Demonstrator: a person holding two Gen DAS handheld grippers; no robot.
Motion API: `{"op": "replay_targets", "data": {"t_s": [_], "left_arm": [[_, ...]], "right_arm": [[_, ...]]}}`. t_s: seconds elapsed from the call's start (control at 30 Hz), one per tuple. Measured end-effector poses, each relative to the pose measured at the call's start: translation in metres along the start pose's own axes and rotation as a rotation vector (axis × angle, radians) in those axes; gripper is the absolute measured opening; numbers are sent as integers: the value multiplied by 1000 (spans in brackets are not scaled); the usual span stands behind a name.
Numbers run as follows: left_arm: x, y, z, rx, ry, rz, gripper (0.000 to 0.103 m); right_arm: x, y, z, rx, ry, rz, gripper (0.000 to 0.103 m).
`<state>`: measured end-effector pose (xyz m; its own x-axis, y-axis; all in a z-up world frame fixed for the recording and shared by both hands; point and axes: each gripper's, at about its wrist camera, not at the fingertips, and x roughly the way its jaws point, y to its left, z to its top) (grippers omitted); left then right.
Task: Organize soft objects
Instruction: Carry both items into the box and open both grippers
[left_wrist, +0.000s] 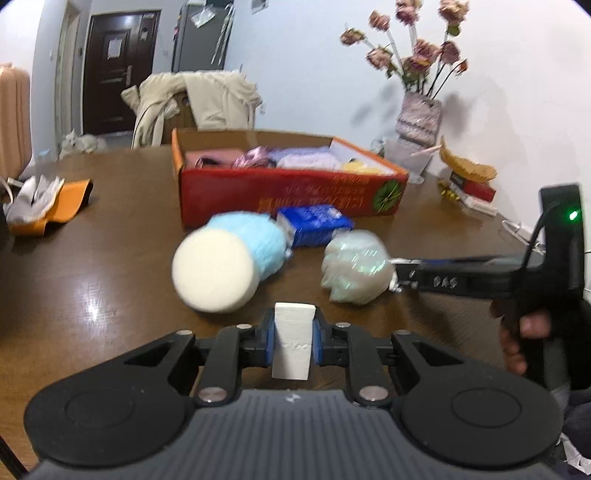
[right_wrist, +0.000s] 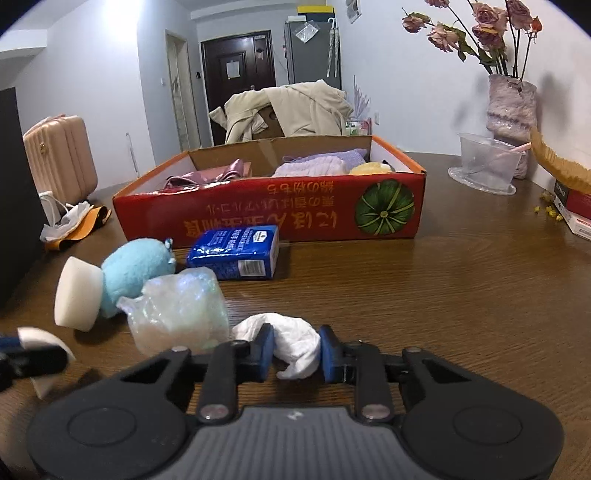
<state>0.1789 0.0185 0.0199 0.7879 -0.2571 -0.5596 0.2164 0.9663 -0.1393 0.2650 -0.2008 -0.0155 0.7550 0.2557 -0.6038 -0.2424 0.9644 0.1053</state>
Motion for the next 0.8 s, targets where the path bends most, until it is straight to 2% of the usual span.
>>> {"op": "replay_targets", "data": {"t_s": [0.1, 0.27, 0.37, 0.43, 0.53, 0.6, 0.73, 0.77, 0.8], "left_arm": [[-7, -3, 7, 3, -23, -7, 18], [-19, -1, 26, -25, -61, -76, 18], [-20, 3, 56, -26, -111, -100, 19], [-11, 10, 87, -31, -145, -97, 19], [22, 26, 131, -60, -135, -78, 19], [60, 41, 160, -96, -87, -49, 19], [119, 68, 186, -142, 6, 43, 20], [129, 74, 186, -152, 22, 54, 21], [134, 80, 184, -160, 34, 47, 25]], "right_arm": [[-11, -7, -4, -6, -5, -29, 16], [-32, -29, -5, 23, -18, -80, 9], [-47, -33, 18, 31, -102, -4, 9], [-45, -30, 46, 19, -148, 63, 9], [-16, -23, 99, 9, -173, 146, 9], [17, -17, 136, 8, -162, 183, 10], [99, 0, 198, 5, -99, 191, 12], [117, 3, 208, -1, -89, 193, 14], [139, 8, 218, 8, -80, 183, 18]]}}
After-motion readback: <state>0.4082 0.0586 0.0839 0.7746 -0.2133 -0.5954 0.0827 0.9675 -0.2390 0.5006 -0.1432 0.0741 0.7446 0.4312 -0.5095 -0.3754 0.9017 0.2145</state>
